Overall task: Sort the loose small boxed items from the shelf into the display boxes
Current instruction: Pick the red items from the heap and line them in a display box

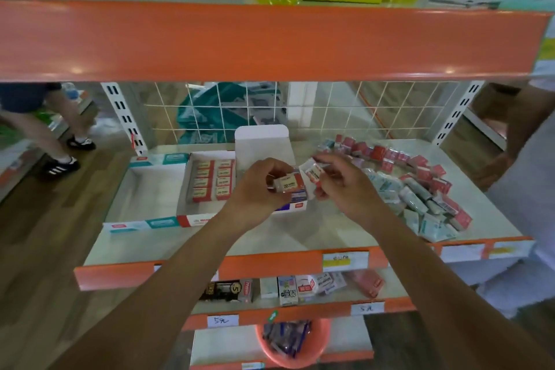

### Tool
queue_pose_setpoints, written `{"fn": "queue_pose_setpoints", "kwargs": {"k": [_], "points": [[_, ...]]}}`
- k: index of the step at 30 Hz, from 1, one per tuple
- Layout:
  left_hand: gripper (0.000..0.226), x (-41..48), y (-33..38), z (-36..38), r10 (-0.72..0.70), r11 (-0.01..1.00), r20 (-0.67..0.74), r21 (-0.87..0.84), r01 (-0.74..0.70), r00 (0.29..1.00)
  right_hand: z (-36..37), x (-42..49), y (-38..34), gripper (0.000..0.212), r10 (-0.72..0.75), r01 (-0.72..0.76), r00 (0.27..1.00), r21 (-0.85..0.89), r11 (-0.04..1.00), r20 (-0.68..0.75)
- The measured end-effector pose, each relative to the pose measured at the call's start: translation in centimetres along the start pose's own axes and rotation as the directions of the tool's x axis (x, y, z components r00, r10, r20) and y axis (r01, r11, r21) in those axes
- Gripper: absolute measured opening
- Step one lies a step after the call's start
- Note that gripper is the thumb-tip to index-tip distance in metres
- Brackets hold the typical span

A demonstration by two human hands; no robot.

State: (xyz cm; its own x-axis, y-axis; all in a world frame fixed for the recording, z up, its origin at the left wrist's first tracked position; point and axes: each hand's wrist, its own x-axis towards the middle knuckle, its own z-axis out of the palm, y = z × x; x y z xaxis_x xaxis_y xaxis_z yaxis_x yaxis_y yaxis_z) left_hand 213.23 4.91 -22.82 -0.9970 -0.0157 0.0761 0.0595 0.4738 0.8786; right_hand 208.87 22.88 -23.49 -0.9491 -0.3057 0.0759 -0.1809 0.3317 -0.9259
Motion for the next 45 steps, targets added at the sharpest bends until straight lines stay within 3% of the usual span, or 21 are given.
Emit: {"fn": "queue_pose_setpoints", "kwargs": {"k": [6, 16, 23, 27, 32, 37, 45], "points": [[0.030, -0.8, -1.4, -3.3, -0.008, 0.992, -0.047, 0.125, 0.014, 0.999, 3.2, 1.0, -1.2, 0.035, -0.032, 0.033, 0.999, -0.094, 0.995, 0.009], [0.027, -2.0, -4.2, -9.0, -0.060, 0.949, -0.067, 0.305, 0.078, 0.996, 9.0, 2.3, -3.8, 0.022, -0.037, 0.044, 0.995, -0.082, 0.996, 0.090], [0.032, -2.3, -6.0, -11.7, -0.069, 0.908, -0.042, 0.411, 0.080, 0.997, 12.0, 2.9, -4.3, 0.037, -0.060, 0.084, 0.993, -0.263, 0.961, 0.100], [0.039, -2.2, -7.2, -11.9, -0.101, 0.858, 0.024, 0.508, 0.075, 0.995, 13.1, 3.0, -4.6, 0.031, -0.114, 0.141, 0.988, -0.325, 0.935, 0.100], [0.029, -1.6, -7.8, -11.7, -0.097, 0.757, 0.033, 0.651, 0.052, 0.995, 13.9, 3.1, -5.4, 0.031, -0.115, 0.135, 0.991, -0.419, 0.898, 0.071], [0.030, -1.2, -8.4, -11.7, -0.079, 0.726, 0.046, 0.688, 0.026, 0.996, 15.0, 3.2, -5.9, 0.032, -0.172, 0.211, 0.977, -0.569, 0.795, 0.123], [0.027, -0.8, -8.8, -11.3, -0.060, 0.702, 0.081, 0.712, -0.016, 0.995, 15.6, 3.9, -6.5, 0.038, -0.015, 0.225, 0.968, -0.841, 0.492, 0.249]]}}
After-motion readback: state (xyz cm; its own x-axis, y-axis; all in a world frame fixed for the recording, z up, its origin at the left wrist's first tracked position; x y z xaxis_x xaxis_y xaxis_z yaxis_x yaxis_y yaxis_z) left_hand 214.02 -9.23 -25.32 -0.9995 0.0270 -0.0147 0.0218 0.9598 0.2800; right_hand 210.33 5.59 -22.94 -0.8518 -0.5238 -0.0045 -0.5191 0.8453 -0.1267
